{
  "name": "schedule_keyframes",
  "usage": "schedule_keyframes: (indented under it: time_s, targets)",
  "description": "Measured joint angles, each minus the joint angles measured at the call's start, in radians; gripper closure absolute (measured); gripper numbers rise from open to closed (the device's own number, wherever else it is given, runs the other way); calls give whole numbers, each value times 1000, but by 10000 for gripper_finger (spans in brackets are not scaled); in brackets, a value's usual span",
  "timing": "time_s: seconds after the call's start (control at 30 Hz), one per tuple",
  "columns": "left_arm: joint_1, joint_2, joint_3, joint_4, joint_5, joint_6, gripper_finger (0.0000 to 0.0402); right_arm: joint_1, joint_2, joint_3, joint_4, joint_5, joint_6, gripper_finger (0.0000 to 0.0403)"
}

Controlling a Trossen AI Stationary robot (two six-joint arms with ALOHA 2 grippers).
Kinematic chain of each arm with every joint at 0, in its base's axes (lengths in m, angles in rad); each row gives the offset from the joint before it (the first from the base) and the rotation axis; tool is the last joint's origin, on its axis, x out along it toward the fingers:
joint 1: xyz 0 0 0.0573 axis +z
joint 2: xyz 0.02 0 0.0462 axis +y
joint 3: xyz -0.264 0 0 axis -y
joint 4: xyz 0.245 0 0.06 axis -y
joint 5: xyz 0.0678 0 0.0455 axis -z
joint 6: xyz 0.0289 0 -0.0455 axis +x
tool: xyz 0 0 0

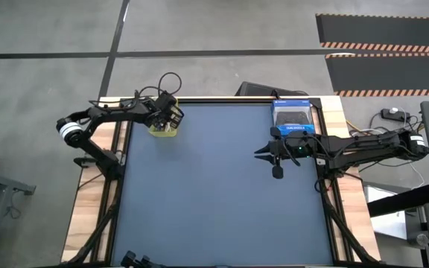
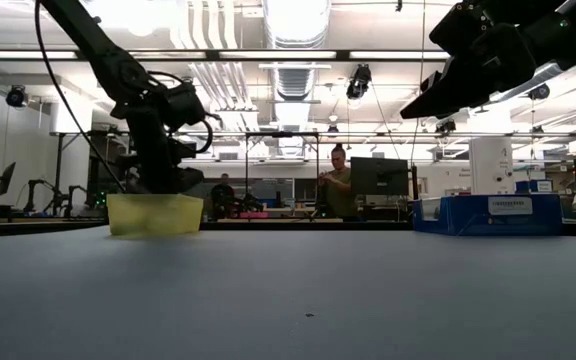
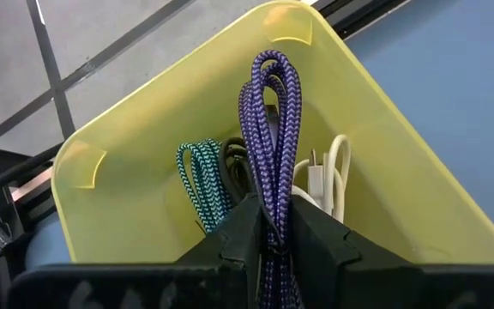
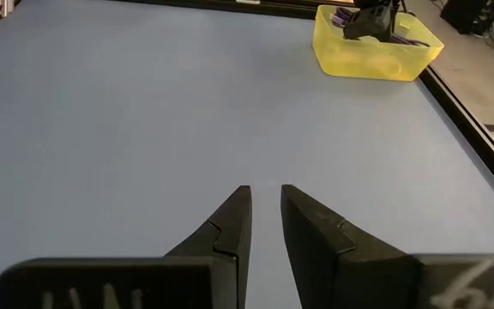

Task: Pick and place USB-C Cables
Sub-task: Put the purple black charger cable into the yellow bin

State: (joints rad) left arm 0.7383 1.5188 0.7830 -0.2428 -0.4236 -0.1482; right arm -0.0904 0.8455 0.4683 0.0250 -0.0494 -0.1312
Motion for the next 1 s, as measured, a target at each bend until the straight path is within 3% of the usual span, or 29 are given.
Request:
schedule_keyframes:
  time_s: [0.87, 1.0]
  targets:
    - [0, 0, -2, -1, 0, -3, 355, 0, 0, 0, -2, 0, 0, 346]
    - [0, 0, -3, -1, 0, -4, 340, 0, 0, 0, -3, 0, 0, 346]
